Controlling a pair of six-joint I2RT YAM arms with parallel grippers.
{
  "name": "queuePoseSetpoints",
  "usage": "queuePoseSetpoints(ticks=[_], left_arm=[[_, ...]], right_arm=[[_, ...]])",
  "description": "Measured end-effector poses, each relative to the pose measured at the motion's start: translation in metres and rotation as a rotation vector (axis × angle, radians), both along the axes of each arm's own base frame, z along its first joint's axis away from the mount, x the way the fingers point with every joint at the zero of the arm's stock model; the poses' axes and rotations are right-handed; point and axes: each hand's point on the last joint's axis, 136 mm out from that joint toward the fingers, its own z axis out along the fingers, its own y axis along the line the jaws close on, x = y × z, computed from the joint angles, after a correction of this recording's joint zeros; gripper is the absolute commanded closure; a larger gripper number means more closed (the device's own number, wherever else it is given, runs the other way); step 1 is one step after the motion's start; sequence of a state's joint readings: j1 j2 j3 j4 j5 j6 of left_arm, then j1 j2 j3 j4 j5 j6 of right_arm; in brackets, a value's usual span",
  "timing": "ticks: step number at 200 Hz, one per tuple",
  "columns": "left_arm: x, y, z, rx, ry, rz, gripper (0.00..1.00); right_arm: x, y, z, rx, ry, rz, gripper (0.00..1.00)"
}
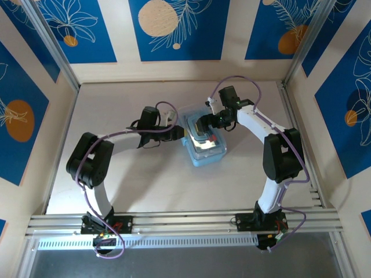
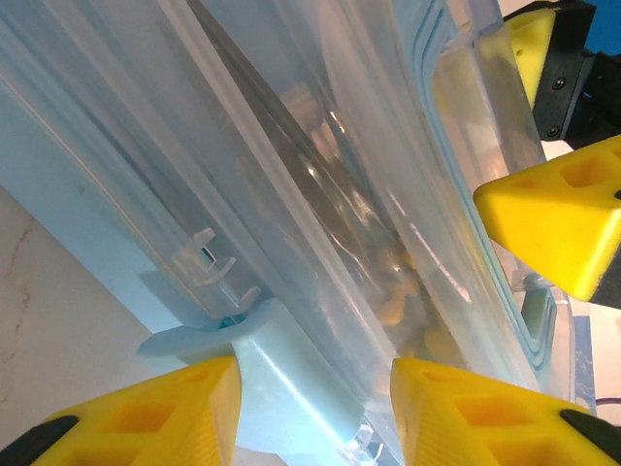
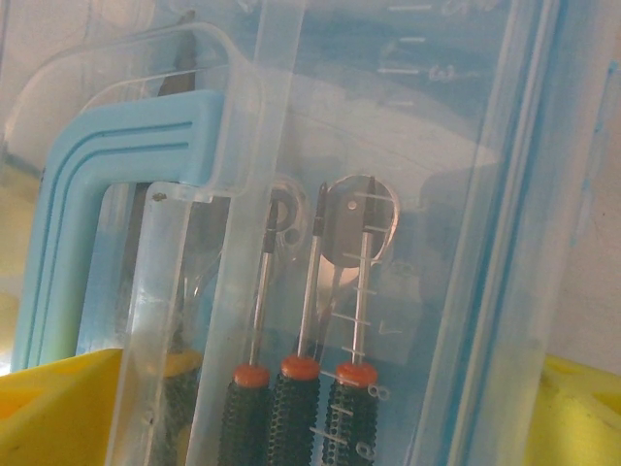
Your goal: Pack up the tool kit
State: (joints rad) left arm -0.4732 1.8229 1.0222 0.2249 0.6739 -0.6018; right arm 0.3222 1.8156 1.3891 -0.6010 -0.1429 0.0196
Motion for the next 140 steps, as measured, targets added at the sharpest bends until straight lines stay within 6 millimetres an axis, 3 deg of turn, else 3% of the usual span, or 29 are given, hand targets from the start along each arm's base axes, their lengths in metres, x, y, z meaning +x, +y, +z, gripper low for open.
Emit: queuePoseSetpoints(ticks=[140], left_arm=[[0.003, -0.003, -0.012, -0.103, -0.071, 0.026, 0.54]], right_arm=[[0.002, 0.002, 0.0, 0.04, -0.003, -0.043, 0.08]])
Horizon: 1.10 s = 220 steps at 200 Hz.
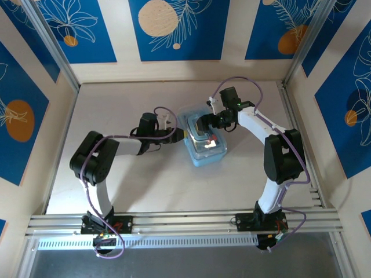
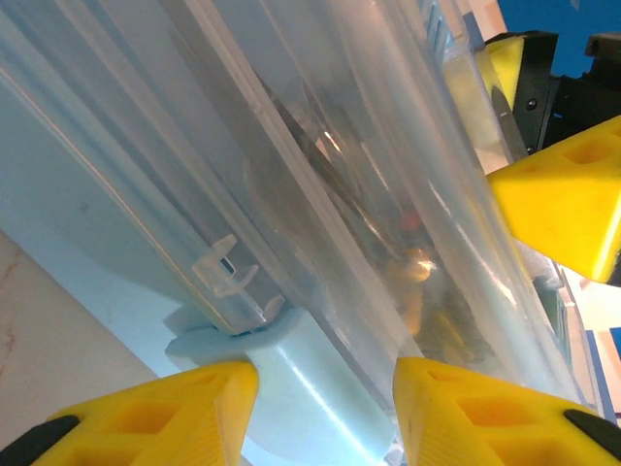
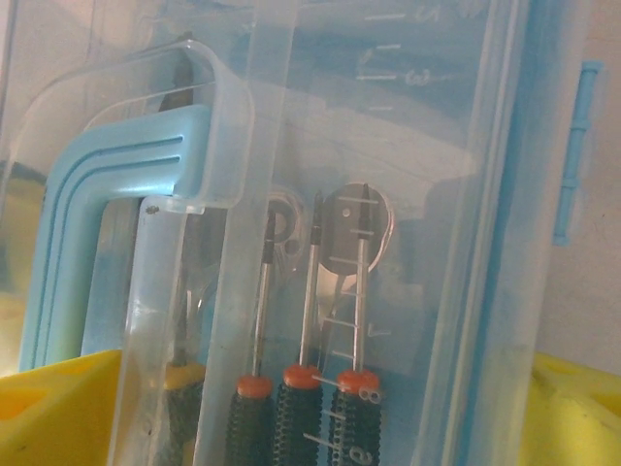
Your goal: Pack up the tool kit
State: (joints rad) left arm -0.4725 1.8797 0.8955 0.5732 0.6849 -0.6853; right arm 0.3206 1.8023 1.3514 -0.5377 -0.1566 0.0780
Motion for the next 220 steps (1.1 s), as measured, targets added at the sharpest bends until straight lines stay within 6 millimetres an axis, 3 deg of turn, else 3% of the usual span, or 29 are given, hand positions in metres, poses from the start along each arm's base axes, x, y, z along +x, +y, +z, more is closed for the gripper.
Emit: queuePoseSetpoints(ticks=[69, 92, 100, 101, 103, 111, 128, 146, 157, 171, 179, 192, 220], left_arm=[[0.005, 0.0, 0.0, 0.017, -0.033, -0.001, 0.48], [0.017, 0.006, 0.003, 0.135, -0.054, 0.016, 0.3], [0.023, 0.013, 0.007, 0.182, -0.078, 0.027, 0.19], [0.024, 0.013, 0.008, 0.186, -0.084, 0.027, 0.1], [0.025, 0.015, 0.01, 0.198, -0.095, 0.027, 0.02], [0.031, 0.023, 0.019, 0.235, -0.126, 0.042, 0.0], [0.046, 0.053, 0.051, 0.292, -0.211, 0.117, 0.0], [0.061, 0.106, 0.093, 0.344, -0.331, 0.264, 0.0], [0.061, 0.143, 0.113, 0.387, -0.414, 0.385, 0.0], [0.05, 0.189, 0.12, 0.468, -0.5, 0.539, 0.0], [0.041, 0.207, 0.114, 0.515, -0.538, 0.601, 0.0], [0.025, 0.229, 0.088, 0.612, -0.569, 0.672, 0.0], [-0.003, 0.269, 0.014, 0.844, -0.494, 0.725, 0.0]], right_arm=[[0.005, -0.009, 0.002, 0.005, -0.01, -0.047, 0.05], [0.005, -0.021, 0.008, 0.035, 0.011, -0.075, 0.01], [0.004, -0.028, 0.01, 0.039, 0.023, -0.09, 0.01], [0.004, -0.029, 0.011, 0.039, 0.023, -0.091, 0.01], [0.004, -0.031, 0.012, 0.041, 0.023, -0.095, 0.01], [0.004, -0.037, 0.018, 0.044, 0.014, -0.11, 0.01], [0.01, -0.062, 0.045, 0.058, -0.062, -0.17, 0.01], [0.012, -0.101, 0.079, 0.087, -0.203, -0.277, 0.01], [0.006, -0.127, 0.096, 0.096, -0.304, -0.352, 0.01], [-0.005, -0.158, 0.104, 0.079, -0.447, -0.448, 0.01], [-0.014, -0.166, 0.098, 0.063, -0.509, -0.478, 0.01], [-0.025, -0.173, 0.078, 0.043, -0.571, -0.507, 0.01], [-0.044, -0.18, 0.005, -0.032, -0.515, -0.535, 0.01]])
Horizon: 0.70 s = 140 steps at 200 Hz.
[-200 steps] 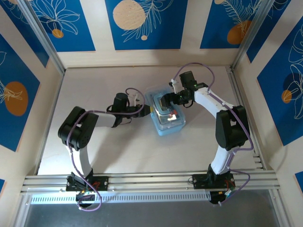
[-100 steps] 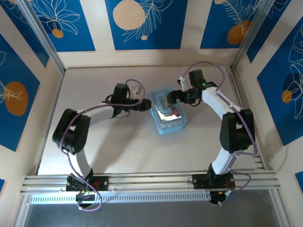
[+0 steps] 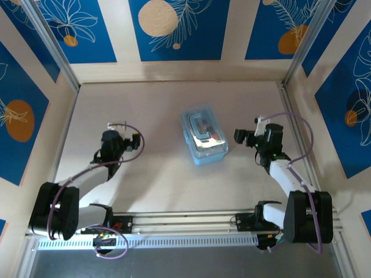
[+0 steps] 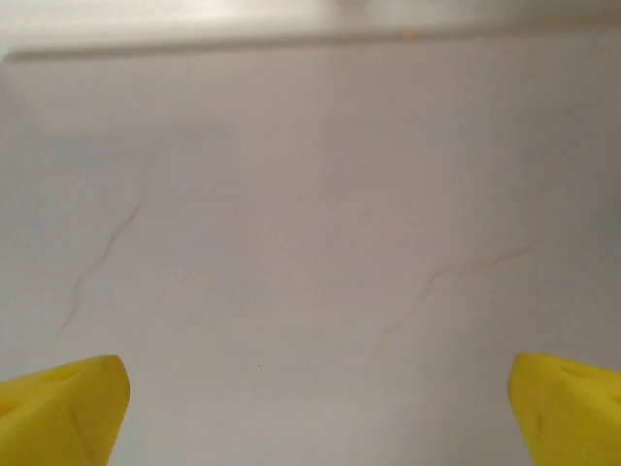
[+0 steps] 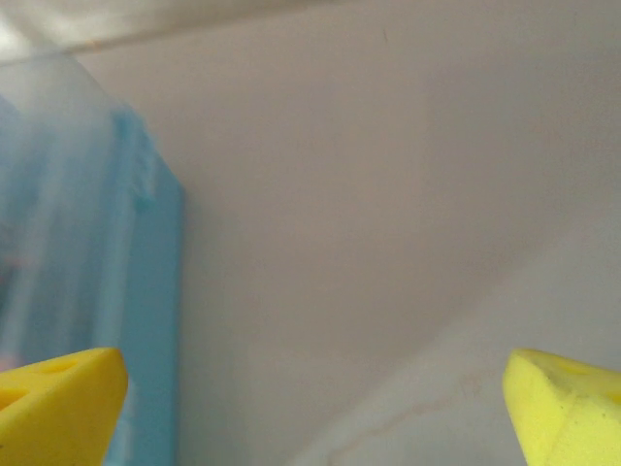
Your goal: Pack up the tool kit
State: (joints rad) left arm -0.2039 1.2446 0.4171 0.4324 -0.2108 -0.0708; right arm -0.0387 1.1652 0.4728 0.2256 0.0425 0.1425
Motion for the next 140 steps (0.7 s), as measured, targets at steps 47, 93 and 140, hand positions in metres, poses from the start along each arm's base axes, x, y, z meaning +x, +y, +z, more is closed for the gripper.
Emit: queuePoseSetpoints(ticks=[47, 93, 140], left_arm=[[0.01, 0.028, -0.027, 0.098, 0.023, 0.098, 0.0], [0.024, 0.043, -0.036, 0.084, -0.061, 0.122, 0.01], [0.024, 0.044, -0.034, 0.063, -0.095, 0.108, 0.0]], right_arm=[[0.019, -0.004, -0.031, -0.028, 0.0, -0.018, 0.01], [0.037, 0.003, -0.044, -0.029, -0.042, 0.001, 0.01], [0.043, 0.007, -0.036, -0.039, -0.113, 0.015, 0.01]])
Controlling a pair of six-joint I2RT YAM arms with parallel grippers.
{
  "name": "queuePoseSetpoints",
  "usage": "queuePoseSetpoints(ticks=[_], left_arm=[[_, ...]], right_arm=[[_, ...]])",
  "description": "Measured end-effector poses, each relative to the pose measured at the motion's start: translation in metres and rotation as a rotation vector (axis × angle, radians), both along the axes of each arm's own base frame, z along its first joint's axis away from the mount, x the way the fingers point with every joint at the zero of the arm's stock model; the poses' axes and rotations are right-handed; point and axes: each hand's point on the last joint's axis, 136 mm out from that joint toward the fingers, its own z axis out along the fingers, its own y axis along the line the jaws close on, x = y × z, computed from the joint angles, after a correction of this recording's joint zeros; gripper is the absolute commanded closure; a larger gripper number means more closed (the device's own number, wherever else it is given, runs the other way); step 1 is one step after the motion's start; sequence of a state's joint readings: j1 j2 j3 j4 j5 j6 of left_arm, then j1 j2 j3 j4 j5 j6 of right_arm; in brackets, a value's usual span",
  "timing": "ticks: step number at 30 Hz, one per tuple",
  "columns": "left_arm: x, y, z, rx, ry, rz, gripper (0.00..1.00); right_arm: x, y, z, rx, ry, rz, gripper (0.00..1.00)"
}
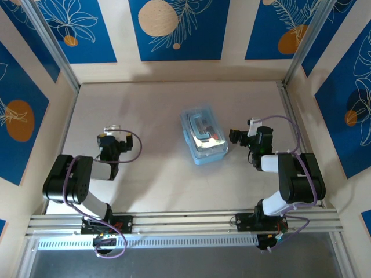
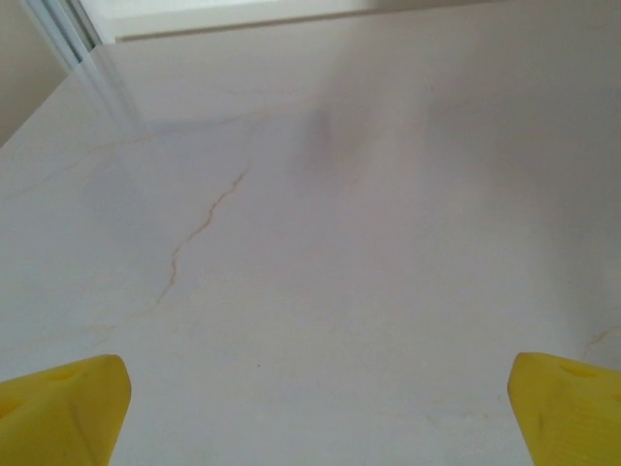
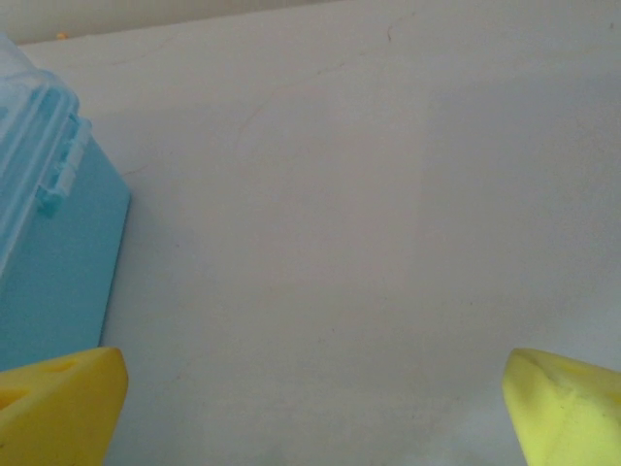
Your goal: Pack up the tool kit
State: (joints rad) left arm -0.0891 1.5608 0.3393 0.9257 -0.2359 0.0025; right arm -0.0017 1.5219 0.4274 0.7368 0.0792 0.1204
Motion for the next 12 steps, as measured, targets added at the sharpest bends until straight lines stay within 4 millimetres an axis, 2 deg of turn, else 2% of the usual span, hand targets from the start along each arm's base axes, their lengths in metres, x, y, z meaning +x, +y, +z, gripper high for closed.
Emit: queuePoseSetpoints(ticks=[12], left_arm=[[0.0027, -0.0015, 0.0066, -0.005, -0.029, -0.007, 0.0]], right_arm=[[0.002, 0.0, 0.0044, 0.0, -0.02, 0.0, 0.01]])
